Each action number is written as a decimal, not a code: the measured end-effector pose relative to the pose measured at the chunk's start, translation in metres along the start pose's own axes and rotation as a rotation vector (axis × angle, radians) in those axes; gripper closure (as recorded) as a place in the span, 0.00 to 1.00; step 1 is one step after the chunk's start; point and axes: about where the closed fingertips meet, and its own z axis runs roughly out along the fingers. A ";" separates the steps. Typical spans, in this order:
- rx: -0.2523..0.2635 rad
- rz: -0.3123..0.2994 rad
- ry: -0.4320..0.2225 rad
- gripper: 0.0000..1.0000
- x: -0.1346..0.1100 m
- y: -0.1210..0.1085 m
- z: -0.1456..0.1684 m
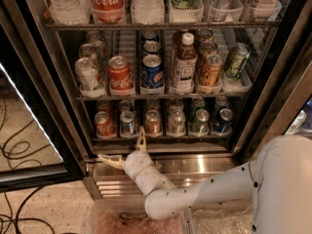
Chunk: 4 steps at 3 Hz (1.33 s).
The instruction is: Pick redbull can from bottom shelf of fridge
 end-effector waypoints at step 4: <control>0.055 0.020 0.019 0.19 0.019 -0.020 0.003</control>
Offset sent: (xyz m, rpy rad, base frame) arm 0.0294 -0.0264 -0.0243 0.0309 0.0408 -0.0888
